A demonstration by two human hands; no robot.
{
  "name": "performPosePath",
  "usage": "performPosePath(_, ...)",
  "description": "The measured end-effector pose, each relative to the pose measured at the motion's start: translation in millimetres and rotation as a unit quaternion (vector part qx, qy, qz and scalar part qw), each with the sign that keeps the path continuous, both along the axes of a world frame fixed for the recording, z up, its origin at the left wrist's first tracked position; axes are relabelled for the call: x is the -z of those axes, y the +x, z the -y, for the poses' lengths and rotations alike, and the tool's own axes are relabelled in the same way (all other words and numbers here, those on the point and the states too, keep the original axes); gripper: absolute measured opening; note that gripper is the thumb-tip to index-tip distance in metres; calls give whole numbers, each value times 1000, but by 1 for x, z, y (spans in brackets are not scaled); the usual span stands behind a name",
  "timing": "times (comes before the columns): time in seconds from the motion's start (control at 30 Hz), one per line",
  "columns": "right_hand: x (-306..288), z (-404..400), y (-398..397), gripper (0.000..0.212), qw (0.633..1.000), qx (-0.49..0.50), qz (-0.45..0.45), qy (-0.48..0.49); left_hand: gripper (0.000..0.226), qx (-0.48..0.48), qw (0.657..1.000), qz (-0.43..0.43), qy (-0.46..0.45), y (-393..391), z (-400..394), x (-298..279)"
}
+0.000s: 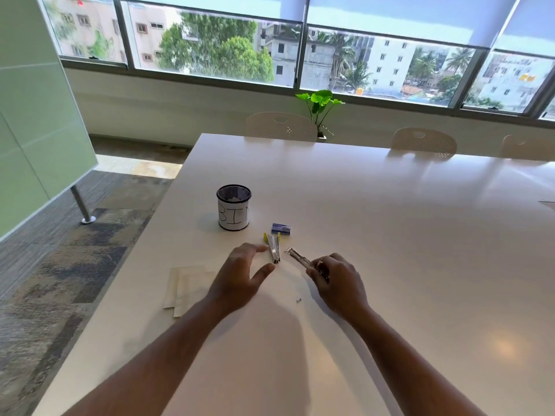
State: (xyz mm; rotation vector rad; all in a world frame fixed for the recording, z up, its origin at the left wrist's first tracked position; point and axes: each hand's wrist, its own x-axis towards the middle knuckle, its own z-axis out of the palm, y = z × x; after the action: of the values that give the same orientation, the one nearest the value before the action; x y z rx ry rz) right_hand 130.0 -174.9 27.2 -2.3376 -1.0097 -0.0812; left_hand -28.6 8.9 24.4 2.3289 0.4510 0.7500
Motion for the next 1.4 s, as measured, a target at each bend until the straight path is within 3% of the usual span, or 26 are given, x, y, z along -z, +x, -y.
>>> performPosePath(0.13, 6, -4, 18, 26, 997, 71, 6, 2, 56, -70, 987, -114, 87, -16, -34, 4)
performPosePath(0.3, 14, -7, 32, 29, 992, 120, 25, -29, 72, -129, 959, -229, 104, -37, -73, 16)
performPosePath(0.57, 16, -13, 35, 28, 990, 132, 39, -26, 74, -135, 947, -272, 106, -44, -78, 29)
performPosePath(0.7, 11, -11, 29, 37, 990, 138, 22, -11, 75, -135, 941, -290, 110, -44, -78, 29)
performPosePath(0.8, 6, -5, 17, 39, 986, 141, 80, 38, 75, -136, 939, -295, 113, -43, -80, 30)
performPosePath(0.9, 4, 2, 0, 20, 988, 59, 102, 97, 75, -136, 937, -299, 117, -42, -82, 31)
performPosePath(1.03, 8, 8, -17, 10, 995, -84, -20, 52, 76, -133, 937, -300, 120, -42, -83, 32)
performPosePath(1.27, 11, 21, -14, 20, 985, -171, -24, -7, 75, -131, 937, -301, 117, -42, -83, 31)
performPosePath(1.4, 10, 20, -13, 11, 984, -177, -32, 3, 75, -129, 938, -301, 114, -42, -84, 31)
